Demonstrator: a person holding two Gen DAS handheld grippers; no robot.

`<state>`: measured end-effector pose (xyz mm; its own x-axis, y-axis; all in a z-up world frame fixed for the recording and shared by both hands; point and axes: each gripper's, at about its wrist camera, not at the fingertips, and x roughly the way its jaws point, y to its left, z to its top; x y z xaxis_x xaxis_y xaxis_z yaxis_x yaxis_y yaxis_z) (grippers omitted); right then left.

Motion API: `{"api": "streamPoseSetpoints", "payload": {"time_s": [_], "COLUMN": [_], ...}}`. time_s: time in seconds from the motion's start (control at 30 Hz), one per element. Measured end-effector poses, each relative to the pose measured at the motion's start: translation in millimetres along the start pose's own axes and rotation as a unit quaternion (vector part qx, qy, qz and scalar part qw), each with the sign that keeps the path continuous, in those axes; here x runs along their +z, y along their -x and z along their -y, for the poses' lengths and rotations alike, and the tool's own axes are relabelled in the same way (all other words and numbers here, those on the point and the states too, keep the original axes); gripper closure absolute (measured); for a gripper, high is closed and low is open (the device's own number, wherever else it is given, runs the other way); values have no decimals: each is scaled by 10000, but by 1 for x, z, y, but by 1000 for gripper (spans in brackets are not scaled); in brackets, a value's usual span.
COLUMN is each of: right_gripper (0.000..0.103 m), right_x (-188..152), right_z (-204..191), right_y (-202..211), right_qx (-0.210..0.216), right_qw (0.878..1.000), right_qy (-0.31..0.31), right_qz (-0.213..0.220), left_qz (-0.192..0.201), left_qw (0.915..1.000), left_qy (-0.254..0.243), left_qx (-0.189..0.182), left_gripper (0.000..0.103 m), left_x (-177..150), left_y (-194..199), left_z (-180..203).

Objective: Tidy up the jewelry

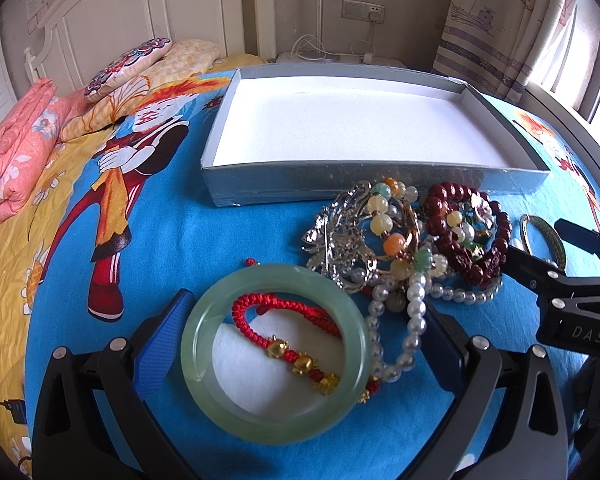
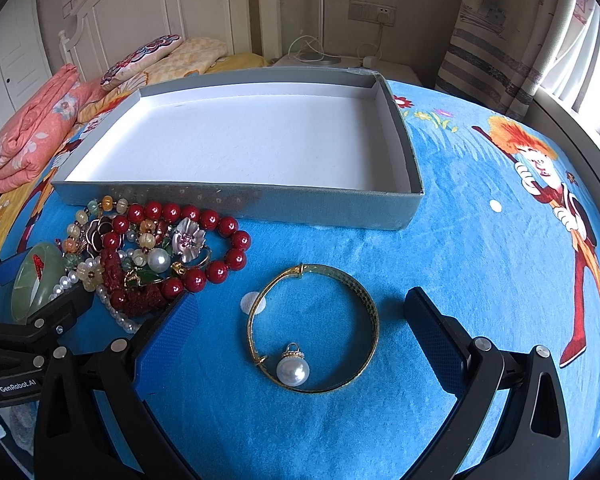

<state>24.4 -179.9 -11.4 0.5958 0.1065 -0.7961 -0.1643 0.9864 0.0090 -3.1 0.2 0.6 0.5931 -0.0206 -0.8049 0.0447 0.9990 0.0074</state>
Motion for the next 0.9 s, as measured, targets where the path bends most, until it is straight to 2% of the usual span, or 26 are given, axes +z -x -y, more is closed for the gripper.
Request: {"api": "streamPoseSetpoints", "payload": {"time_s": [0.2, 0.33, 0.43, 0.57, 0.67, 0.77, 0.9], "right_gripper": [4, 4, 5, 5, 5, 5, 5], "right_x": [-7, -16, -23, -31, -33, -32, -27], "right_z": [-1, -3, -7, -7, -1, 3, 9], "right_y": [7, 16, 28, 45, 56, 60, 58], "right_qx": [366, 561, 789, 950, 1020, 1136, 1274], "right_qw": [9979, 9964, 9938, 9912, 9896, 9879, 9868], "right_qy": [499, 617, 779, 813, 707, 652, 552], "right_qz": [-175, -165, 81, 443, 725, 831, 828], "left_qz": [-57, -6, 81, 477, 661, 711, 437], "left_qw": [9985, 9984, 9987, 9962, 9956, 9956, 9959], "left_qy": [-432, -416, -208, 6, 62, -200, -596], "left_qx": [-328, -382, -468, -733, -667, -581, -515], "left_gripper": [2, 2, 2, 3, 4, 10, 10], "left_x": [-19, -36, -42, -49, -48, -41, -27], "left_y": [12, 24, 33, 52, 63, 69, 55], "left_z": [-7, -17, -28, -41, -43, -31, -17]}}
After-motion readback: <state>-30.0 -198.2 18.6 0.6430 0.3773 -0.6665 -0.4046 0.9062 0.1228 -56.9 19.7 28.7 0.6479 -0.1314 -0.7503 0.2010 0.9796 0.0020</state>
